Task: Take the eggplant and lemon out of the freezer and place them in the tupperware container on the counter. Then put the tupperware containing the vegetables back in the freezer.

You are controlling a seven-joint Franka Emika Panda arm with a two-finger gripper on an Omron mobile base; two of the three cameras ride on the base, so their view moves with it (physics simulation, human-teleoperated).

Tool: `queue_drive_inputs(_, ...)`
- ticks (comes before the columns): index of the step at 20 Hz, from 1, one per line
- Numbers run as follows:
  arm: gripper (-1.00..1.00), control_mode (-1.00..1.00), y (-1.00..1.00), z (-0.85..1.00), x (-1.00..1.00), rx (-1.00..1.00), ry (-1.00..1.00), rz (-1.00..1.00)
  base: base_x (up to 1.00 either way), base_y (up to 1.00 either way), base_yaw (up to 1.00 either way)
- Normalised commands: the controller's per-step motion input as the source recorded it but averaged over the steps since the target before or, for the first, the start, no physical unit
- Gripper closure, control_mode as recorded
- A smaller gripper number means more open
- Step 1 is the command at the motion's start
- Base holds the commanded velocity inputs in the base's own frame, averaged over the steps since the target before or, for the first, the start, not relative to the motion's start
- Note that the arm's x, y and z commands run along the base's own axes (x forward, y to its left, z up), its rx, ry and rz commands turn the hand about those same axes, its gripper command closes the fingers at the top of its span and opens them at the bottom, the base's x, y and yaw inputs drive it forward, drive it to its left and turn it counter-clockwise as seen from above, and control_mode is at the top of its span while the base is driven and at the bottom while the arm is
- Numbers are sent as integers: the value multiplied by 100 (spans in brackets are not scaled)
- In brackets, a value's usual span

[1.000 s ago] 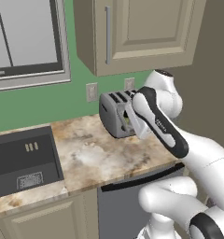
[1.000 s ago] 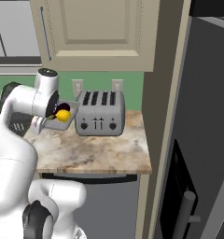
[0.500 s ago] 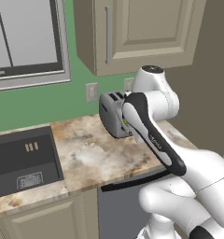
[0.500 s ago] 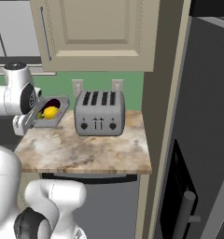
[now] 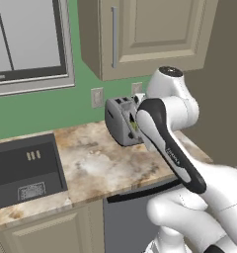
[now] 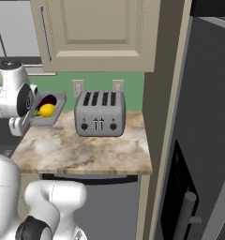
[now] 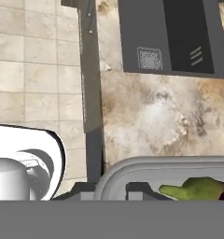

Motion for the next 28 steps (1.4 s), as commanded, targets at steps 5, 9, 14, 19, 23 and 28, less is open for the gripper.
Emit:
queue_drive_inputs(5, 100, -100, 0, 50, -37, 1, -25, 4, 0, 0, 0)
queue_drive_inputs(9, 100, -100, -6, 65, -52, 0, -24, 1, 0, 0, 0)
queue_drive_inputs(14, 100, -100, -19, 45, -40, 0, -17, 0, 0, 0, 0)
queue_drive_inputs(19, 100, -100, -41, 31, -32, 3, -13, 0, 0, 0, 0)
queue_drive_inputs(23, 100, -100, -50, 14, -27, 7, -8, 0, 0, 0, 0)
queue_drive_inputs(28, 100, -100, -29, 0, -14, 2, 0, 0, 0, 0, 0)
